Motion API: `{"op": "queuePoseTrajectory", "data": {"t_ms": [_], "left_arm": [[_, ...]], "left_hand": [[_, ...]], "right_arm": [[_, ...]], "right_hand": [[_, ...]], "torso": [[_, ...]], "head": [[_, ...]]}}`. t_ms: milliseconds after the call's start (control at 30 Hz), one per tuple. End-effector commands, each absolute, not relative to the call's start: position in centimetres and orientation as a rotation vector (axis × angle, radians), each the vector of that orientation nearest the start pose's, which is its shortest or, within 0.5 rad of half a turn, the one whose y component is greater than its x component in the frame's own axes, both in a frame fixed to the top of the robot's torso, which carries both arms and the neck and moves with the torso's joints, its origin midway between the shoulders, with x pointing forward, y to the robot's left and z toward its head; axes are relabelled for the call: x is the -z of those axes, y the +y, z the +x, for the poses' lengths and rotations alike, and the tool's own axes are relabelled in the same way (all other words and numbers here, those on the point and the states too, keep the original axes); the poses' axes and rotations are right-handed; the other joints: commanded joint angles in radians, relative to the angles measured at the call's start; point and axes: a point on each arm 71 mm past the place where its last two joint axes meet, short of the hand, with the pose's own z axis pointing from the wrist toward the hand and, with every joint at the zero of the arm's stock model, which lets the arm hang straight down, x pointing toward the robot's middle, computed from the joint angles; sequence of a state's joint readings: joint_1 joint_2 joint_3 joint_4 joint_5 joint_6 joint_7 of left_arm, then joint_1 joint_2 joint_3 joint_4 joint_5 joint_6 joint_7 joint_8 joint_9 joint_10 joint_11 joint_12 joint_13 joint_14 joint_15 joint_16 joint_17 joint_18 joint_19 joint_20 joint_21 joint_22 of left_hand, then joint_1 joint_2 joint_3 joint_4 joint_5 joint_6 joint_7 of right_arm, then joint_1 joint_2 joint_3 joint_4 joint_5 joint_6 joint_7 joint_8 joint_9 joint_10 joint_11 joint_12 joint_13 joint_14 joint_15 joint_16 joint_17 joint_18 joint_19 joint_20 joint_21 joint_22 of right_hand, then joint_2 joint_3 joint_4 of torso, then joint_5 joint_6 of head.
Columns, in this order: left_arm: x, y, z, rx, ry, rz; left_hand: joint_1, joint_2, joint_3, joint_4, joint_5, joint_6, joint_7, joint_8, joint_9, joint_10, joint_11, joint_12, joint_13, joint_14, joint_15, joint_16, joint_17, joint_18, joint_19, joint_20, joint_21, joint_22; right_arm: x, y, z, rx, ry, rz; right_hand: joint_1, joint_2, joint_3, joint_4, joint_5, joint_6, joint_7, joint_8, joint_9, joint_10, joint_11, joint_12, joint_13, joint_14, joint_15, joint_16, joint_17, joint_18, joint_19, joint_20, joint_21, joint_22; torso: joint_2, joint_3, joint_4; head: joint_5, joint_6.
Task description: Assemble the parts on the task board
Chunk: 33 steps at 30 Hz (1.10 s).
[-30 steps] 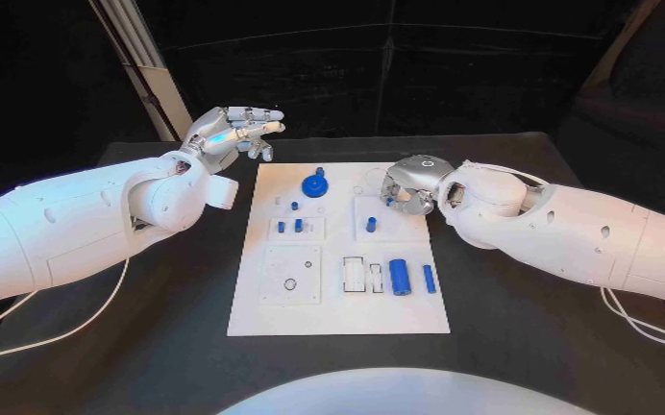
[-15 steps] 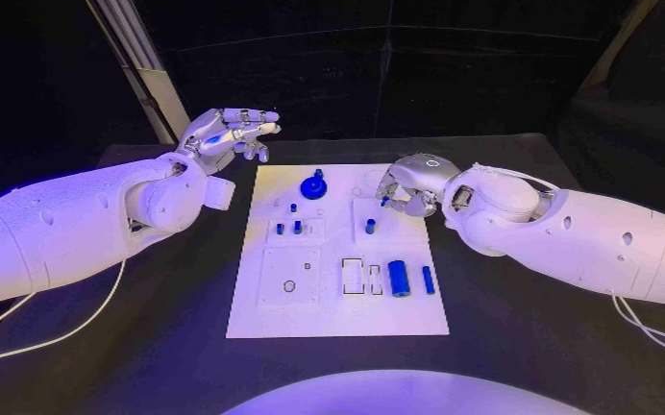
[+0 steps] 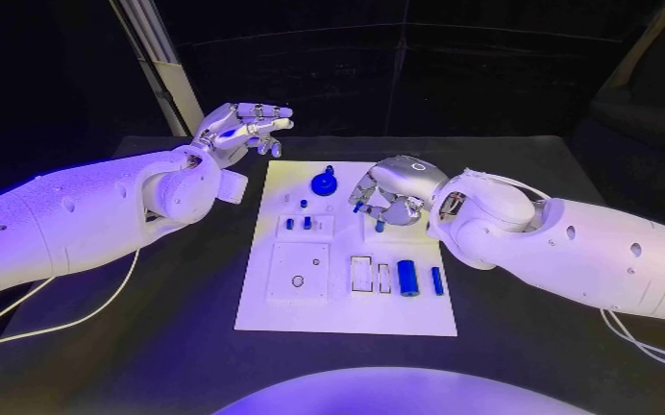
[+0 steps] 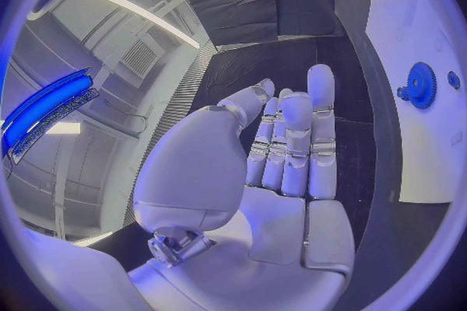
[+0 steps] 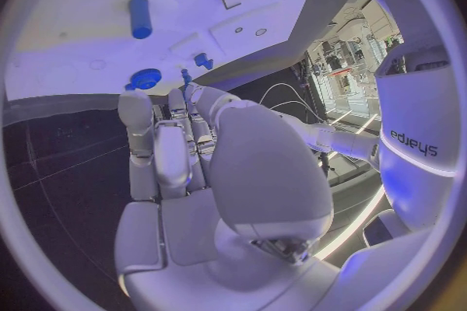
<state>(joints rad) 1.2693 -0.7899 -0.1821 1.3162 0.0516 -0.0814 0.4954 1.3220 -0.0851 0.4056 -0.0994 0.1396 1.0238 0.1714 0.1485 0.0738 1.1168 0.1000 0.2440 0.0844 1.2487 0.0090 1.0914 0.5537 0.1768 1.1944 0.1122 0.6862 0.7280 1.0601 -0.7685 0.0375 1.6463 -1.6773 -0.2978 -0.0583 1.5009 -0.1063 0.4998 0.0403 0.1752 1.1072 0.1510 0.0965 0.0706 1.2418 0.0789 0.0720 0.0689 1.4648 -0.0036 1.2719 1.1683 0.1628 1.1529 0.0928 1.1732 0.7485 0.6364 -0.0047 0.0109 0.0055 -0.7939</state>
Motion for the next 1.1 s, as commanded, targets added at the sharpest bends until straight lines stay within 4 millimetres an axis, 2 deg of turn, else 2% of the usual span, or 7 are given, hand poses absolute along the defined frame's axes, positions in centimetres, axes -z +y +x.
{"op": "queuePoseTrajectory", "data": {"t_ms": [33,133,233,300,367,533,1100], "left_arm": [[19.6,23.4,51.6,1.653,1.433,-1.052],[19.6,23.1,51.5,1.659,1.437,-1.052],[19.6,22.9,51.5,1.665,1.44,-1.05],[19.6,22.7,51.4,1.668,1.442,-1.05],[19.6,22.6,51.4,1.672,1.443,-1.049],[19.6,22.2,51.3,1.68,1.448,-1.047],[19.6,22.0,51.4,1.683,1.45,-1.046]], "left_hand": [[-0.002,0.011,-0.006,0.002,-0.003,0.005,0.003,0.006,0.0,-0.007,-0.001,0.005,0.001,-0.007,0.004,-0.004,-0.001,0.007,-0.005,0.0,-0.004,-0.001],[-0.002,0.011,-0.006,0.002,-0.003,0.005,0.003,0.006,0.0,-0.007,-0.001,0.005,0.001,-0.007,0.004,-0.004,-0.001,0.007,-0.005,0.0,-0.004,-0.001],[-0.002,0.011,-0.007,0.003,-0.003,0.004,0.003,0.006,0.0,-0.007,-0.001,0.005,0.001,-0.007,0.004,-0.004,-0.002,0.006,-0.005,0.0,-0.005,-0.002],[-0.002,0.011,-0.007,0.003,-0.003,0.004,0.003,0.006,0.0,-0.007,-0.001,0.005,0.001,-0.007,0.004,-0.004,-0.002,0.006,-0.005,0.0,-0.005,-0.002],[-0.002,0.011,-0.007,0.003,-0.003,0.004,0.003,0.006,0.0,-0.007,-0.001,0.005,0.001,-0.007,0.004,-0.004,-0.002,0.006,-0.005,0.0,-0.005,-0.002],[-0.002,0.011,-0.007,0.003,-0.004,0.003,0.003,0.006,0.0,-0.008,-0.001,0.006,0.001,-0.007,0.004,-0.004,-0.002,0.006,-0.005,0.001,-0.005,-0.002],[-0.003,0.012,-0.009,0.003,-0.004,0.001,0.004,0.006,-0.001,-0.011,0.0,0.007,0.001,-0.008,0.005,-0.004,-0.003,0.006,-0.005,0.001,-0.007,-0.003]], "right_arm": [[20.3,-11.0,43.4,-0.885,1.597,-0.421],[21.1,-9.9,43.1,-0.902,1.627,-0.436],[22.1,-9.1,42.8,-0.911,1.657,-0.448],[22.8,-8.6,42.6,-0.917,1.676,-0.455],[23.5,-8.0,42.4,-0.923,1.696,-0.465],[24.7,-6.7,41.9,-0.933,1.731,-0.492],[25.9,-5.2,41.3,-0.942,1.768,-0.535]], "right_hand": [[-0.011,-0.003,0.006,0.0,0.007,0.007,0.003,-0.004,0.0,0.004,0.0,-0.004,0.0,0.043,-0.004,0.004,0.0,-0.011,0.006,0.003,0.006,0.0],[-0.011,-0.003,0.006,0.0,0.007,0.006,0.003,-0.004,0.0,0.004,0.0,-0.005,0.0,0.043,-0.004,0.004,-0.001,-0.011,0.005,0.003,0.006,-0.001],[-0.014,-0.004,0.006,-0.001,0.006,0.006,0.004,-0.005,0.0,0.003,0.001,-0.005,0.0,0.043,-0.003,0.004,-0.002,-0.011,0.005,0.003,0.006,-0.001],[-0.016,-0.004,0.006,-0.001,0.006,0.006,0.004,-0.005,0.0,0.003,0.001,-0.005,0.0,0.043,-0.003,0.003,-0.003,-0.011,0.004,0.004,0.006,-0.002],[-0.016,-0.004,0.006,-0.001,0.006,0.006,0.004,-0.005,0.0,0.003,0.001,-0.005,0.0,0.043,-0.003,0.003,-0.003,-0.011,0.004,0.004,0.006,-0.002],[-0.018,-0.004,0.007,-0.001,0.005,0.005,0.004,-0.006,0.0,0.003,0.001,-0.006,0.0,0.043,-0.003,0.003,-0.004,-0.011,0.002,0.004,0.005,-0.004],[-0.03,-0.002,0.008,-0.005,-0.014,0.004,0.005,-0.009,0.0,0.0,0.002,-0.007,0.0,0.042,-0.002,0.005,-0.005,-0.01,-0.002,0.006,0.006,-0.005]], "torso": [[0.001,-0.0015,0.0009],[0.001,-0.0008,-0.0016],[0.001,-0.0027,0.0013],[0.001,-0.0029,-0.0001],[0.001,-0.0012,-0.0002],[0.0,-0.0009,-0.0008],[0.001,0.0,-0.0018]], "head": [[0.019,-0.01],[0.033,-0.018],[0.036,-0.022],[0.043,-0.023],[0.049,-0.027],[0.056,-0.033],[0.078,-0.045]]}}
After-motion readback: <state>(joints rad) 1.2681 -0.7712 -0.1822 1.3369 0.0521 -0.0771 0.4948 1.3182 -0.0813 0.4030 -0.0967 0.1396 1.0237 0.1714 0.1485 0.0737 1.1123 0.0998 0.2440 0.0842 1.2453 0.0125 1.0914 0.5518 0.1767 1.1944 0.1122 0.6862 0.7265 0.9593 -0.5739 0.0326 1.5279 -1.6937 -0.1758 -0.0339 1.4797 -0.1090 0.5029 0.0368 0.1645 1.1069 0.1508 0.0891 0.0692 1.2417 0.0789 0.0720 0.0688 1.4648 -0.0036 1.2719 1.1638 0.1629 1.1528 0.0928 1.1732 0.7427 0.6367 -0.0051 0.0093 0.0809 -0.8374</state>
